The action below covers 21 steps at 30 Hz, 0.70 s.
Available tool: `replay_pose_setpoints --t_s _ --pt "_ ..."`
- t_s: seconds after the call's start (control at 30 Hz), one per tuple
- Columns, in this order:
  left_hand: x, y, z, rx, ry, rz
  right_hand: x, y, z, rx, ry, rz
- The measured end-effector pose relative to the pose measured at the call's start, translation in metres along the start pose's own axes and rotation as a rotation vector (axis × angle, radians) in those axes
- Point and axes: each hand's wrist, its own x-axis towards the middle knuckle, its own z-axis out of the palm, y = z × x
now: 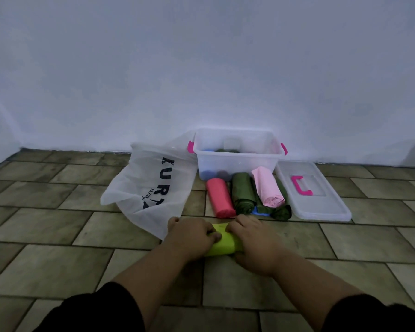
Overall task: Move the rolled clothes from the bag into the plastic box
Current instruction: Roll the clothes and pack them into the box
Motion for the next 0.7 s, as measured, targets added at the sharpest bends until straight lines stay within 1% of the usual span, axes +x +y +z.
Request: replay_pose_setpoints --t_s 0.03,0.07,0.1,0.13,0.2,0.23,0.27,0.3,0.37,0.47,0.63,0.7 --pt "-0.001 0.001 0.001 -0.015 0.082 -0.046 0.002 0.001 -0.002 -0.007 0.001 0.018" --pt "-0.003 0.003 0.001 -0.098 0.188 -0.126 0.005 0.001 -0.003 0.003 0.003 0.05" --pt "-0.006 0.007 0.002 -0.252 0.258 -0.243 0.007 0.001 -0.003 0.036 0.0 0.097" --pt "-0.007 0.013 0.001 -0.452 0.265 -0.38 0.008 0.0 -0.003 0.092 -0.019 0.163" --pt "-0.009 0.027 0.002 -0.841 0.123 -0.613 0.009 -0.002 -0.004 0.222 -0.089 0.303" --pt "-0.009 0.034 0.004 -1.009 0.041 -0.676 0.009 -0.003 -0.004 0.294 -0.116 0.36" --pt "-0.01 0.041 0.006 -1.154 -0.006 -0.688 0.009 -0.006 -0.005 0.369 -0.129 0.407" --pt "-0.011 0.046 0.008 -1.235 -0.015 -0.669 0.008 -0.007 -0.005 0.435 -0.127 0.436" --pt "-0.01 0.052 0.01 -1.247 0.009 -0.651 0.004 -0.01 -0.004 0.552 -0.103 0.471" --pt "-0.008 0.057 0.015 -1.277 0.077 -0.606 -0.006 -0.016 0.0 0.798 -0.081 0.503" --pt "-0.013 0.052 0.023 -1.564 0.104 -0.494 -0.015 -0.017 0.0 0.993 -0.023 0.507" --pt "-0.011 0.052 0.022 -1.695 0.096 -0.433 -0.015 -0.012 -0.005 1.1 -0.003 0.468"
